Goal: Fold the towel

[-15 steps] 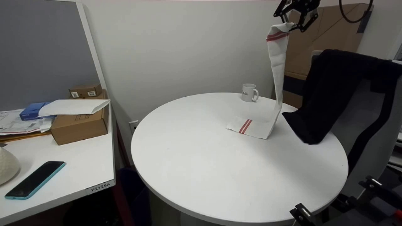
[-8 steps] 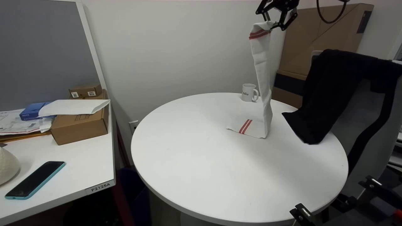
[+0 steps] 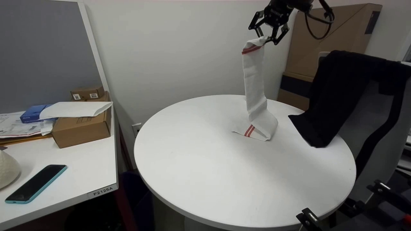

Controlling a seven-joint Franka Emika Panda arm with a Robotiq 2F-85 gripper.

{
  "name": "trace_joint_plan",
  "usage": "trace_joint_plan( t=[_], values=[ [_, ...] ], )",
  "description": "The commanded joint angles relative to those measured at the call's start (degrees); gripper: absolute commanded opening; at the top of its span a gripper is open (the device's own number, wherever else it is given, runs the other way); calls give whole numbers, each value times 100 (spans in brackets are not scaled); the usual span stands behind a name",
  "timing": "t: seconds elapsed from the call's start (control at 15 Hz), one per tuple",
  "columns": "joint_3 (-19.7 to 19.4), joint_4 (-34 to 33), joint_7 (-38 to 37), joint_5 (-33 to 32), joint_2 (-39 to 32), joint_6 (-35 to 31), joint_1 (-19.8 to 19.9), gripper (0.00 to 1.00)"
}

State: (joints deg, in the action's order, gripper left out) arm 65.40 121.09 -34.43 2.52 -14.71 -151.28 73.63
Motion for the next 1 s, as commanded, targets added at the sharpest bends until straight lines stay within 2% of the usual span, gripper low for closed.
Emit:
trace_joint_plan(
  t=[0.0, 0.13, 0.27, 0.33, 0.6, 0.8, 0.93],
  values=[
    [-1088, -320, -550, -1130, -870, -185, -1141, 0],
    [-1573, -602, -682, -1567, -1276, -189, -1681, 0],
    [-1797, -913, -605, -1741, -1604, -161, -2047, 0],
    [-2547, -1000, 205, -714, -1319, -242, -2847, 0],
    [-3549, -1505, 1513, 838, -1211, -180, -4109, 0],
    [-4321, -1890, 2274, 1596, -1193, 215, -4904, 0],
    [-4791, -2050, 2605, 1805, -1249, 564, -5294, 0]
  ],
)
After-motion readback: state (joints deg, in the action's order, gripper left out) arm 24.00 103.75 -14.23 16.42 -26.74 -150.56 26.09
